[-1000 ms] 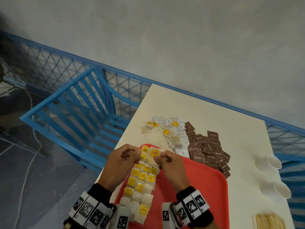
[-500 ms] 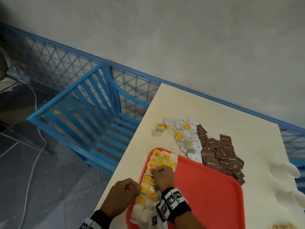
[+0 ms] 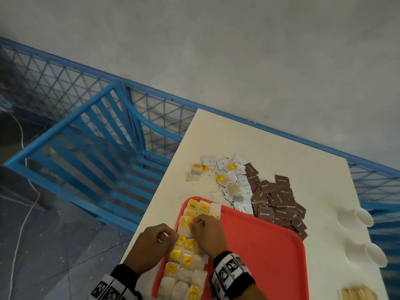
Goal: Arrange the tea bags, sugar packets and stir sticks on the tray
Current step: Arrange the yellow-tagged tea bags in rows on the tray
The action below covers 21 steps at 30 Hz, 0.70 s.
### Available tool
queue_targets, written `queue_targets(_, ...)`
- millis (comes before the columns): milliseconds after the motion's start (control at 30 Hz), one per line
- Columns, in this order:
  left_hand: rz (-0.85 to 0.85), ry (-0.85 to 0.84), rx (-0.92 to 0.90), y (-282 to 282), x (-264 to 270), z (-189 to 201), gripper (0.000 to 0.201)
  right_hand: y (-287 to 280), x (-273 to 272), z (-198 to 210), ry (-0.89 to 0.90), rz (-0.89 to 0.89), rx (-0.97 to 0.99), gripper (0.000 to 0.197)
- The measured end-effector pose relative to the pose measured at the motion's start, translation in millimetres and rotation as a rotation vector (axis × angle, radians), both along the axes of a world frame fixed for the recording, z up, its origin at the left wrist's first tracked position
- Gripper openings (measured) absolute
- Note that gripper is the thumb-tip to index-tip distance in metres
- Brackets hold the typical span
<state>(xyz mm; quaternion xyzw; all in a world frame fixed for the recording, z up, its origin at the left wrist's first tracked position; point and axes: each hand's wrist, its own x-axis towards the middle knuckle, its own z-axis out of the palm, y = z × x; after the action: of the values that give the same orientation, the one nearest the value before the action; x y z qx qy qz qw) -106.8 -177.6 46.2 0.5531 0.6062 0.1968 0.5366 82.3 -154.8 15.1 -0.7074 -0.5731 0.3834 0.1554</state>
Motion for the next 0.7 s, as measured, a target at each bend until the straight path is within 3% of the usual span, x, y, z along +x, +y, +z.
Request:
queue_targets(233,-0.087,0.116,0.149,65,35,15,0.025,64,113,22,-0.112,-0.341,0.006,0.020)
queue_targets(400,-0.120,0.186,0.211,107,74,16,0.023,100,142,6,-0.203,-0.306,-0.047,0.028)
queue_targets(500,-0.148,0.246,0.231,135,102,9,0.024,106,136,-7,-0.296,-0.257,-0.081,0.049)
queue_targets(633,-0.152,0.330,0.193,171,140,-14,0.027,112,136,-19,-0.285,-0.237,-0.032,0.020)
queue_targets(700,-0.133,0.352,0.162,186,156,-27,0.022,112,144,-22,-0.211,-0.284,-0.004,0.014)
